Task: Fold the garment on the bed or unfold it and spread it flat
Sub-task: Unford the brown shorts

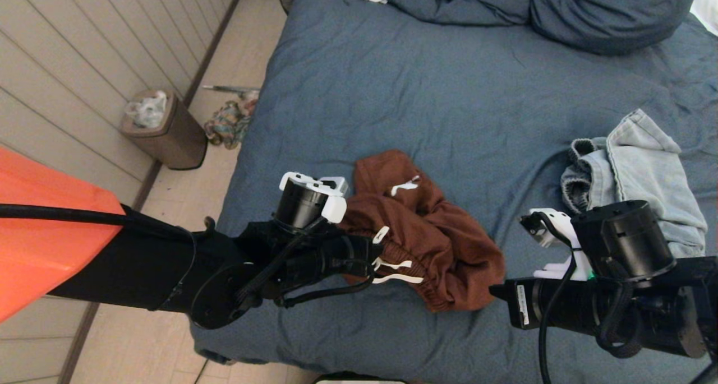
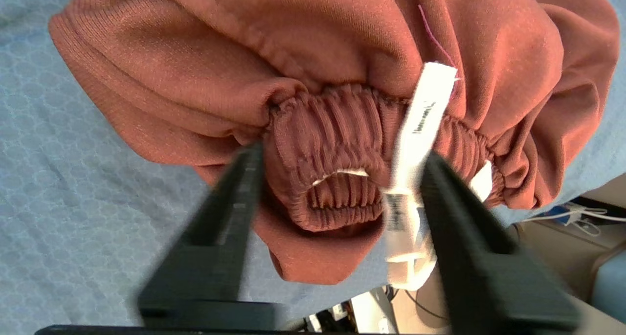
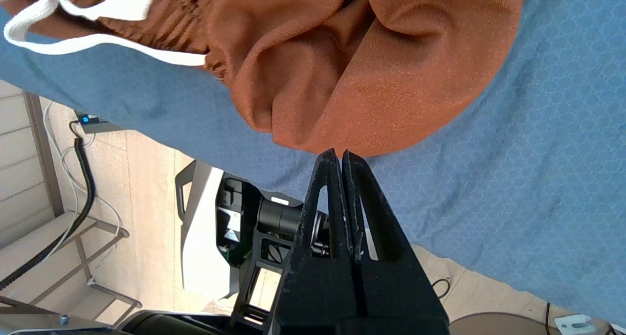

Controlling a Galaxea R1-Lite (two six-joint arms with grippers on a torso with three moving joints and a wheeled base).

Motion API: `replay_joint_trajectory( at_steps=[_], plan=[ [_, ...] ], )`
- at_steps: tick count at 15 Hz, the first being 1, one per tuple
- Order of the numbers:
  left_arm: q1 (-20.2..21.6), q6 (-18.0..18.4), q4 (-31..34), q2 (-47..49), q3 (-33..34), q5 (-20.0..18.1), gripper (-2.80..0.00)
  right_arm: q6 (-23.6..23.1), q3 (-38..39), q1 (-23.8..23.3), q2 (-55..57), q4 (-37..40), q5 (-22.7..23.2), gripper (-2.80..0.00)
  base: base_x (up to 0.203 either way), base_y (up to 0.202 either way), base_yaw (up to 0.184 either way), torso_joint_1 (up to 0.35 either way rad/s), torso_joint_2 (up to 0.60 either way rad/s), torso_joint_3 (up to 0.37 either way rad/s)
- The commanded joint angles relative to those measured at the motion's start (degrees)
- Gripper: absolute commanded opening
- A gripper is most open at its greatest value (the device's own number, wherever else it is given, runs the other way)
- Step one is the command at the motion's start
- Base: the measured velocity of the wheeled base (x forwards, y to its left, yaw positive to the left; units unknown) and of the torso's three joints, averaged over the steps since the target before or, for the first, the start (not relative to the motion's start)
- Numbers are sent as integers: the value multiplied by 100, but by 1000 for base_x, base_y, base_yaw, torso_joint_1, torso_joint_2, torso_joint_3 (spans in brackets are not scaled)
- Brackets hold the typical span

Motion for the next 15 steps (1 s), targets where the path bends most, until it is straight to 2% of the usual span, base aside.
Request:
replay_joint_trajectory(
  at_steps=[1, 6, 9, 13, 15],
  plan=[
    [3, -15, -23, 23, -24, 8, -280, 9, 9, -6, 6, -6, -1, -280, 0, 0, 0, 0, 0, 0],
    [-6, -22, -11, -121, -59, 38, -280, 15, 29, -12, 6, -6, -1, -280, 0, 0, 0, 0, 0, 0],
    [-60, -13, -14, -328, -27, 724, -280, 70, -19, -67, 87, 66, 72, -280, 0, 0, 0, 0, 0, 0],
    [-30, -58, -23, -612, 137, 869, -280, 395, 43, 239, 675, 46, 126, -280, 0, 0, 0, 0, 0, 0],
    [64, -83, -32, -655, 178, 860, -280, 413, 44, 493, 885, 40, 190, -280, 0, 0, 0, 0, 0, 0]
  ],
)
